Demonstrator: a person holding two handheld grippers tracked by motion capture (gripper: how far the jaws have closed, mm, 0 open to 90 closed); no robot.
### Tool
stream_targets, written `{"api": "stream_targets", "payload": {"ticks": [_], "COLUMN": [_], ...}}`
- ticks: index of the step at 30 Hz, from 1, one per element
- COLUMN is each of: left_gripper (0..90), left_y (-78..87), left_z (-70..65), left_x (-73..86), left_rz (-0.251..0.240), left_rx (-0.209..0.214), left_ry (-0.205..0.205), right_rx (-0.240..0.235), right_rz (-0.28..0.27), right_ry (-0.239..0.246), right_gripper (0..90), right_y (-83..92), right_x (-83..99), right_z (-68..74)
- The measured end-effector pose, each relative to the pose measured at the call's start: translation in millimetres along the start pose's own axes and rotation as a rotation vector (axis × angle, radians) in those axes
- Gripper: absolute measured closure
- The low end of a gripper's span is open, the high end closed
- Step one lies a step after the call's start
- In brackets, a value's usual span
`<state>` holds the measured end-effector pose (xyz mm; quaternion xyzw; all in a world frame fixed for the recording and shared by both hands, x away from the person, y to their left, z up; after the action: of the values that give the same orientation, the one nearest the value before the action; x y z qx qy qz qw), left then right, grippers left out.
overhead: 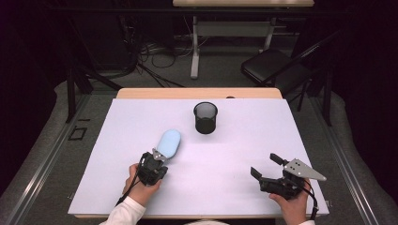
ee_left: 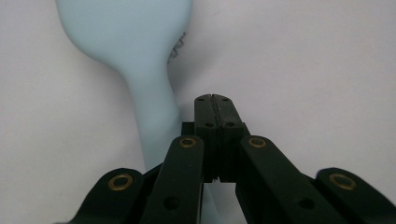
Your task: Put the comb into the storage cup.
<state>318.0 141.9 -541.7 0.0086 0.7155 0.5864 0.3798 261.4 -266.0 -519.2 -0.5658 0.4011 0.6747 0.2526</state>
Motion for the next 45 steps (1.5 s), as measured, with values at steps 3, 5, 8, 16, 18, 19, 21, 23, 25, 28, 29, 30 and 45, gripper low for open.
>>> {"api": "stream_targets", "payload": {"ticks": [3,5,8,16,18,19,21,23,25,28,29,30,45], "left_gripper": [90.0,90.0,90.0,90.0,90.0,90.0,90.0,90.0,90.0,90.0,90.0,90.0,89.8], "left_y": [1.2,1.3,1.8,3.3,4.1,4.1,4.5,4.8,5.1,5.4,5.4,5.4,5.6], "left_z": [4.0,6.5,9.6,16.9,19.5,19.5,23.8,26.4,28.3,30.0,30.0,30.5,34.1], "left_x": [1.5,2.4,3.3,4.7,5.0,5.0,6.0,6.5,6.8,6.8,6.8,6.8,7.2], "left_rz": [0.005,-0.001,-0.003,-0.005,-0.003,-0.003,-0.01,-0.013,-0.016,-0.016,-0.016,-0.018,-0.021], "left_rx": [-0.003,-0.01,-0.01,-0.037,-0.042,-0.042,-0.046,-0.049,-0.047,-0.048,-0.048,-0.052,-0.048], "left_ry": [0.013,0.016,0.026,0.04,0.045,0.045,0.058,0.069,0.075,0.074,0.074,0.077,0.092], "right_rx": [0.0,0.0,-0.001,-0.003,-0.002,-0.003,-0.004,-0.005,-0.005,-0.006,-0.005,-0.005,-0.005], "right_rz": [0.0,0.001,0.001,-0.001,0.004,0.007,0.006,0.005,0.006,0.006,0.006,0.005,0.008], "right_ry": [-0.001,-0.001,-0.001,0.001,0.0,0.0,0.0,-0.004,-0.006,-0.006,-0.006,-0.002,-0.01], "right_gripper": [7.8,7.8,7.8,7.8,7.8,7.8,7.8,7.8,7.8,7.8,7.8,7.8,8.4], "right_y": [0.0,-0.1,0.0,-0.4,-0.1,0.0,-0.1,-0.4,-0.6,-0.6,-0.7,-0.9,-1.2], "right_x": [0.0,0.0,0.0,0.1,0.1,0.1,0.1,0.2,0.2,0.2,0.3,0.3,0.6], "right_z": [0.0,-0.1,0.0,0.0,-0.2,-0.2,-0.2,0.1,0.2,0.3,0.3,-0.2,-0.5]}}
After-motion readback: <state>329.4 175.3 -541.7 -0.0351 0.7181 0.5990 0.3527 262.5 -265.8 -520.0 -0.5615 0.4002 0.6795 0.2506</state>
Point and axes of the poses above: each handheld gripper's, and its own axes: y roughly backward along the jaws, x roughly out of its underside, z roughly to its left, the point moved 1 cm from there along -y, roughly forward along the jaws, and after that the axes turned 4 degrees about y, right-handed, at the moved point
